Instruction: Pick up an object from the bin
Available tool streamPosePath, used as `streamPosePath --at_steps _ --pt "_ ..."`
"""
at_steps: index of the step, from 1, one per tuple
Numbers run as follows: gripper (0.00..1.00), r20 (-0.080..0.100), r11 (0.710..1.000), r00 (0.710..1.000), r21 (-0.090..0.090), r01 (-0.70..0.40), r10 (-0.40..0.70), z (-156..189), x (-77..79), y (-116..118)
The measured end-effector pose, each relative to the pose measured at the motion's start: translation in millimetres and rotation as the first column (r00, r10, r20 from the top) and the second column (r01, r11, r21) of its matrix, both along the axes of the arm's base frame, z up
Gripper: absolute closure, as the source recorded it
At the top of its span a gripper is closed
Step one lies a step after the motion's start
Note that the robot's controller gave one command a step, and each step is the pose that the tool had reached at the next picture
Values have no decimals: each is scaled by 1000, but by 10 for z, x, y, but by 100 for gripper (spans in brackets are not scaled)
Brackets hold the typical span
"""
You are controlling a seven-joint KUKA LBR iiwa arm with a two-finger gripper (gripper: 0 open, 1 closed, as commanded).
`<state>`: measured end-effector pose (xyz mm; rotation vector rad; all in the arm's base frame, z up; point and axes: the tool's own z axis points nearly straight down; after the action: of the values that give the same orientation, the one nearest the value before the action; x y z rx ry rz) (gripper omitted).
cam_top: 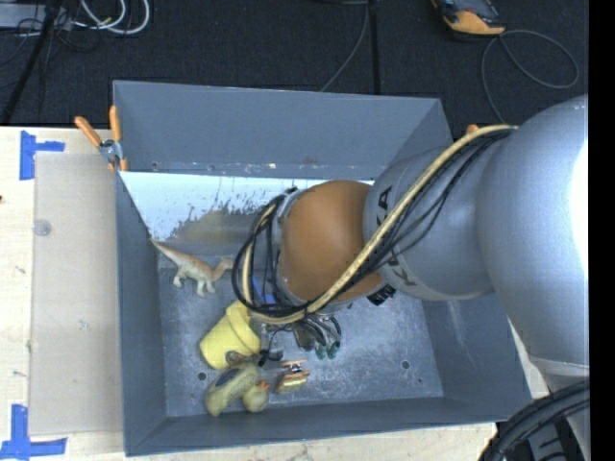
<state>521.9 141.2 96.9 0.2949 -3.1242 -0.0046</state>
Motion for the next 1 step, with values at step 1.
streamPosePath --at_steps 1 --pt "100 0 1000 1000 0 1 -1 0 0 0"
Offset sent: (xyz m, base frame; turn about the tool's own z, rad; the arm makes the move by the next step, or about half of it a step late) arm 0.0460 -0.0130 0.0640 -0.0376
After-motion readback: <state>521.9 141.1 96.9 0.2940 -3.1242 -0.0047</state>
